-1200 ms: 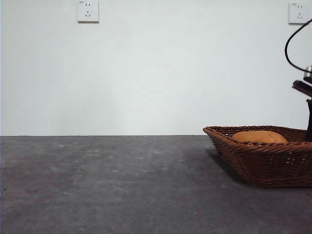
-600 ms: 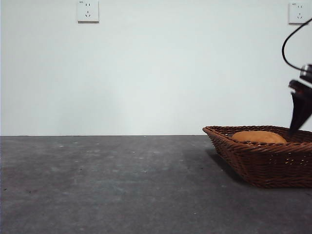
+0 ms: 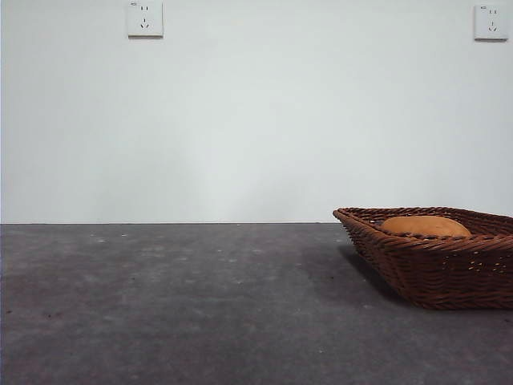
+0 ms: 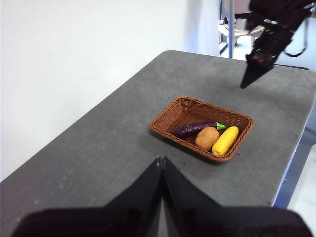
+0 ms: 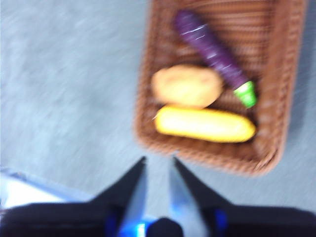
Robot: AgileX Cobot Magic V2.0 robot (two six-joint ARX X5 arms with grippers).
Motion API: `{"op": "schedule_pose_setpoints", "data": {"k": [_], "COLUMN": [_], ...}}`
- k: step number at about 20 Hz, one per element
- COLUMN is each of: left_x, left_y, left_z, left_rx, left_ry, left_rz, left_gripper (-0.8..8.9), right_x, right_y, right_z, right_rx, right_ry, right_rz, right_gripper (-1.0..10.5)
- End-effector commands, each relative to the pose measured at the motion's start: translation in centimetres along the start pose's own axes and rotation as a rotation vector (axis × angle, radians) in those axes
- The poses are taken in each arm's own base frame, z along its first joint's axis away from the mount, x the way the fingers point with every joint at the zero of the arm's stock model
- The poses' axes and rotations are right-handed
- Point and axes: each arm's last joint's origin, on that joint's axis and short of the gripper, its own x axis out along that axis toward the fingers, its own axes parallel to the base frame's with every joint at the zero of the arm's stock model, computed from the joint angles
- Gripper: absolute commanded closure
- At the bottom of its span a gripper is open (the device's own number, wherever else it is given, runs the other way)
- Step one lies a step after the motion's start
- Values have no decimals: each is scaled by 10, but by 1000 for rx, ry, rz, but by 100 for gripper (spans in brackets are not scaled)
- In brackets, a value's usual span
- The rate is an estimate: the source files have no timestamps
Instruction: Help me put the vegetables on the table into the basket
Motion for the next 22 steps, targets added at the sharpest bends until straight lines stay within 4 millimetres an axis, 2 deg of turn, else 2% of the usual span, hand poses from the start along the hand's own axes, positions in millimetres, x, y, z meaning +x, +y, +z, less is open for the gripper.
{"op": "schedule_pose_setpoints", "data": {"k": [1, 5, 8, 14, 22], "left_x": [0, 0, 0, 4, 9], "left_y": [0, 0, 0, 0, 0], "left_z": [0, 0, 0, 1, 3], "left_rx": [-10, -10, -11, -10, -9], "left_ry": [-1, -1, -1, 8, 21], "left_rz": [2, 3, 3, 1, -2], "left_gripper": [819, 818, 818, 817, 817], "right_x": [-15, -36, -44, -41, -18], "right_y": [14, 29, 35, 32, 13], "right_z": [-18, -42, -51, -47, -25], "right_rx": [-44, -55, -73, -68, -10], "right_ry": [-16, -72, -111, -95, 22], "right_rz": [4, 4, 0, -4, -122], "right_gripper": [957, 957, 952, 946, 946]}}
